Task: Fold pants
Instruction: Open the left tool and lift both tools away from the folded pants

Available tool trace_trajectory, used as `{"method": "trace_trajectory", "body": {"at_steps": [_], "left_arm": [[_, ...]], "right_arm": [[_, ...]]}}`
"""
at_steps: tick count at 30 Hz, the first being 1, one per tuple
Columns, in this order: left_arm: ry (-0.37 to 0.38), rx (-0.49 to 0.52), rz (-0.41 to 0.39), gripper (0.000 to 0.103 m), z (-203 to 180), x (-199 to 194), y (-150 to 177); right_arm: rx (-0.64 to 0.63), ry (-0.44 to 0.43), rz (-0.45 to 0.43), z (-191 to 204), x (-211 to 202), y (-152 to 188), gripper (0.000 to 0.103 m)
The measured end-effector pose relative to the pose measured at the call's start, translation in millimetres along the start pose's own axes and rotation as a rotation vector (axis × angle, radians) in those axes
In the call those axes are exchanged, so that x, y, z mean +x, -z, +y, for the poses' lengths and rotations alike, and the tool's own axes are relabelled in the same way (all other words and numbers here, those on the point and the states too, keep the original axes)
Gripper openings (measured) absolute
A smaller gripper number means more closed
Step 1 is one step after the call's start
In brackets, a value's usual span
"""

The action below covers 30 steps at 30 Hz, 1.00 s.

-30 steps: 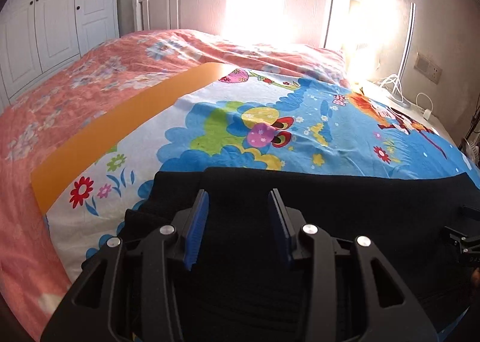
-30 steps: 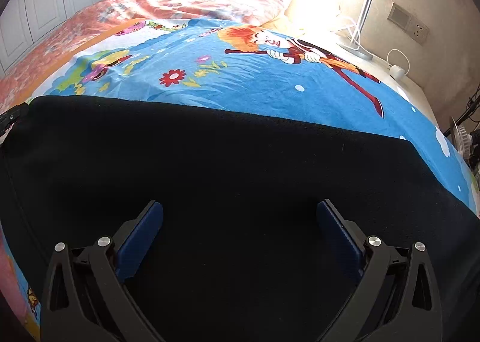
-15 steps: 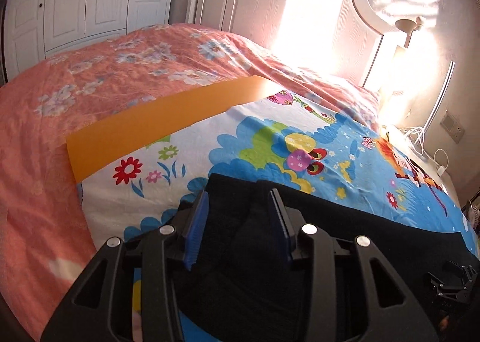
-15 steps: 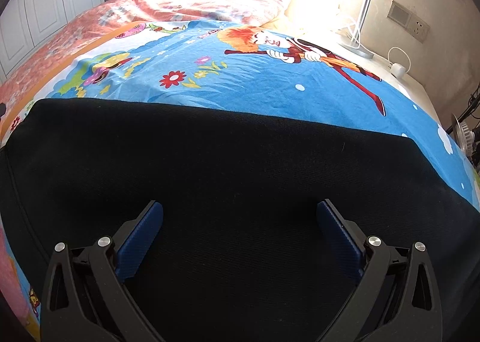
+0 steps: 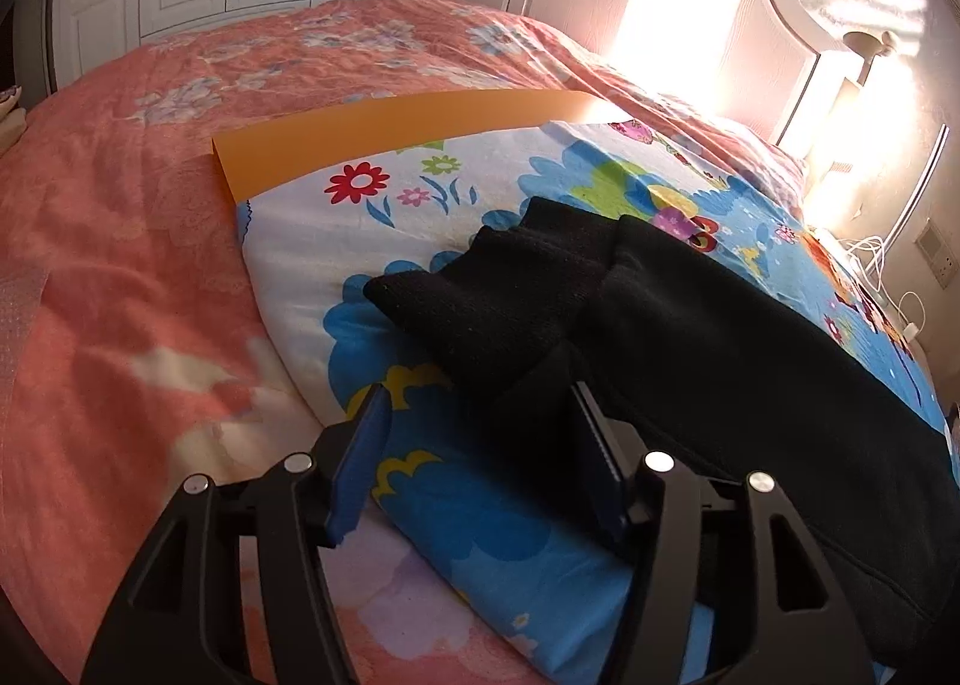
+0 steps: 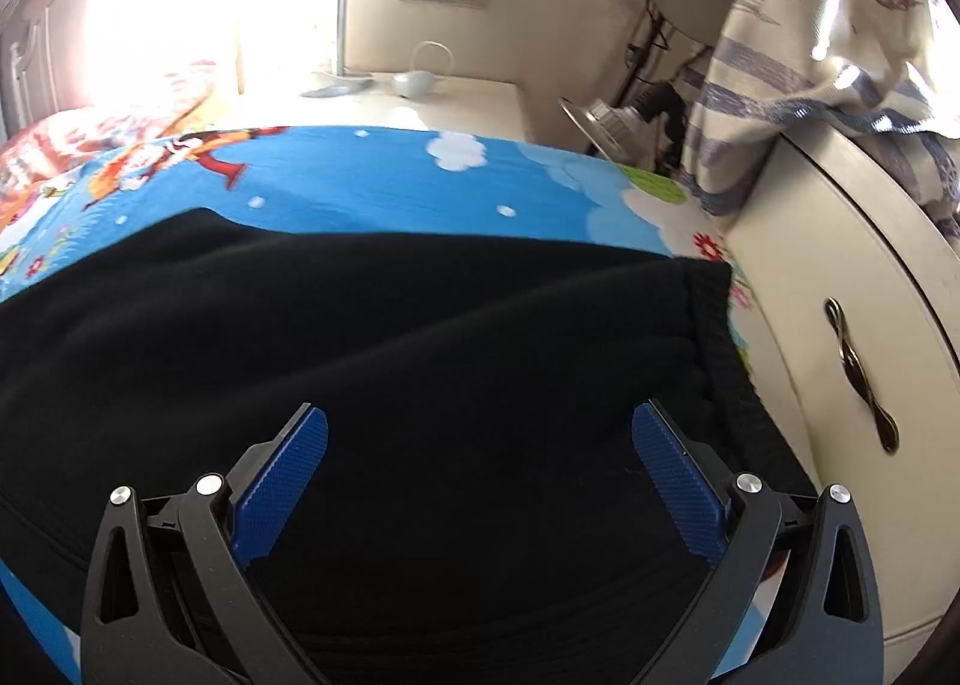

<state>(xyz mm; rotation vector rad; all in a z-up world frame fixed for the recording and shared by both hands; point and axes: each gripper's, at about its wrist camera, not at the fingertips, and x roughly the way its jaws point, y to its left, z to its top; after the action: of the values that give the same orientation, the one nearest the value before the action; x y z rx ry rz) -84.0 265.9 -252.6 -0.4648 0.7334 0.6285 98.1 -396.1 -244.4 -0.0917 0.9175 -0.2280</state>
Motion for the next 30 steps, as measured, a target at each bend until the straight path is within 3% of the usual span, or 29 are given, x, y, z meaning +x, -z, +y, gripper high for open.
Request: {"method": "trace_trajectory", "body": {"at_steps": [1, 3, 6, 9, 11, 12, 15, 18, 21, 23, 27, 30], "left_arm": [[-0.013, -0.009, -0.002, 0.06, -2, -1, 0], [-0.045, -0.019, -0.022, 0.06, -8, -6, -2], [-0.089, -0.01, -0.073, 0.06, -20, -19, -4], [-0.08, -0.001, -0.11, 0.056, -33, -31, -8], [-0.033, 0.034, -0.132, 0.045, -45, -40, -8], [-0.009, 0.06, -0.135, 0.044, -52, -42, -7], [0.06, 0.162, -0.102, 0.044, -76, -36, 2], [0.092, 0.24, -0.014, 0.044, -93, -15, 19], [0.086, 0.245, 0.008, 0.045, -93, -4, 28], [0.089, 0.248, 0.016, 0.045, -92, -2, 27], [0.095, 0.252, 0.013, 0.045, -90, -2, 28], [0.118, 0.25, 0.019, 0.046, -85, -2, 26]], "right_arm": [[0.011, 0.029, 0.024, -15, 8, 10, 0.098], [-0.006, -0.029, -0.011, -32, 7, 26, 0.098], [-0.07, 0.013, -0.064, -24, 0, 36, 0.097], [-0.038, 0.013, -0.06, -24, 2, 35, 0.098], [-0.038, 0.018, -0.066, -24, 0, 37, 0.098], [-0.037, 0.016, -0.07, -24, 0, 38, 0.098], [-0.028, 0.01, -0.064, -27, 0, 37, 0.098], [0.009, -0.006, -0.057, -29, -10, 34, 0.097], [0.073, -0.103, -0.092, -33, -34, 35, 0.097], [0.042, -0.148, -0.099, -21, -47, 38, 0.097], [-0.019, -0.186, -0.114, 7, -63, 44, 0.097], [-0.101, -0.123, -0.046, 28, -46, 53, 0.097]]}}
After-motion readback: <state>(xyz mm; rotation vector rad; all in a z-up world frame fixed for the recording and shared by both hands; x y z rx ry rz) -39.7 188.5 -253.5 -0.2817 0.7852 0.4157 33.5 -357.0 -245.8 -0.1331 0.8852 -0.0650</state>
